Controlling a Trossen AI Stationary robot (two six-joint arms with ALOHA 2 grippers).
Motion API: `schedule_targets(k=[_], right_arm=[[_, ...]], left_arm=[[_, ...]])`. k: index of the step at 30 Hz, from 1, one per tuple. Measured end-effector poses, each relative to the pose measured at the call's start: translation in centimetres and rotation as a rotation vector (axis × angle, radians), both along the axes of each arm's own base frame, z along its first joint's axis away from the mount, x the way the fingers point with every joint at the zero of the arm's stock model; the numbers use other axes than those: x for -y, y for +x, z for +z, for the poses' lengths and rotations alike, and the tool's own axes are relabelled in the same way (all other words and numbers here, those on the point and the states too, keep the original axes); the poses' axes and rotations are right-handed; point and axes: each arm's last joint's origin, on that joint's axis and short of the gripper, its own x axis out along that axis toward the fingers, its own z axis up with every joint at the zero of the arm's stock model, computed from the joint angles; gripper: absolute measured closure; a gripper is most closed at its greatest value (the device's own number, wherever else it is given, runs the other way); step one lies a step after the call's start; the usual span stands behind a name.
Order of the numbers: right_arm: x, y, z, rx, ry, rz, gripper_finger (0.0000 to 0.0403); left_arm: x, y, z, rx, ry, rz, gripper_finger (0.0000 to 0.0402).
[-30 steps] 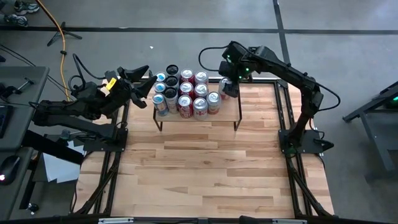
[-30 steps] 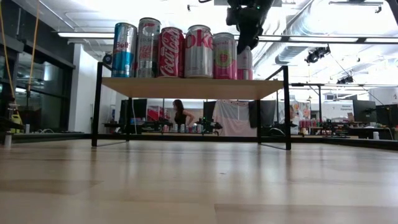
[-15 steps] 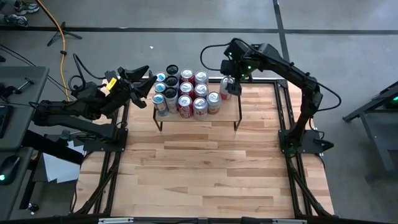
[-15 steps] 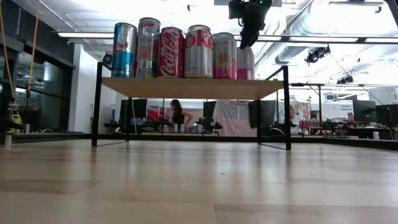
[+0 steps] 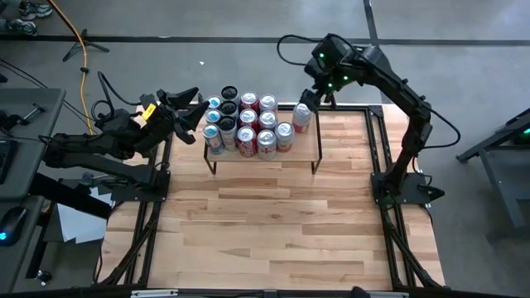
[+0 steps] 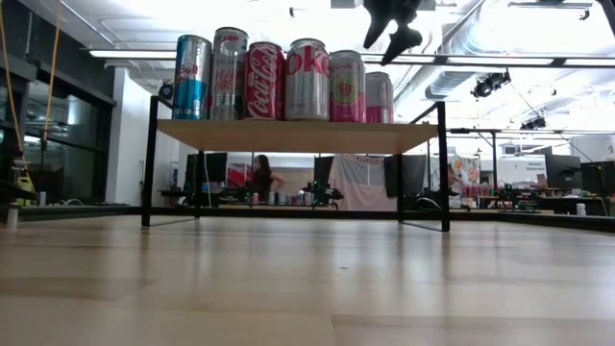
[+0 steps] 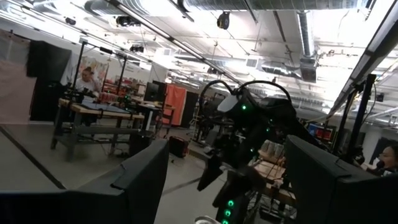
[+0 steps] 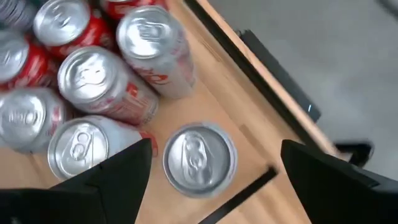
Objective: Place canned beverage on shelf
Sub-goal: Put the pink-white soda can aligned with the other pink-white soda can on the shelf
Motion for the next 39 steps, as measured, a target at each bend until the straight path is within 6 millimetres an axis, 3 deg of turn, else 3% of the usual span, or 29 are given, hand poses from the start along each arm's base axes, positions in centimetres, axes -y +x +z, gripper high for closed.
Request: schedule_targets(k=[8, 14, 18, 25, 39], right_arm=[[-1.7, -2.1, -0.4, 0.024, 0.043, -0.252, 0.0061], [-4.0, -3.6, -0.9, 0.196, 0.126, -0.561, 0.0061], [-4.3, -2.1, -2.7, 0.201, 0.130, -0.639, 0.0061], [-3.2, 1.6, -4.8, 0.147, 0.124, -0.613, 0.0061], [-3.5, 2.0, -5.7, 0.062, 0.071, -0.638, 0.0061]], left_arm=[[0.0, 0.1, -0.2, -0.020, 0.001, 0.000, 0.0145], [0.0, 0.1, -0.1, -0.001, -0.018, -0.008, 0.0145], [0.0, 0.0, -0.1, 0.001, -0.027, 0.012, 0.0145], [-0.1, -0.1, -0.1, 0.003, -0.032, 0.024, 0.0145], [-0.1, -0.1, -0.1, 0.003, -0.032, 0.023, 0.0145]])
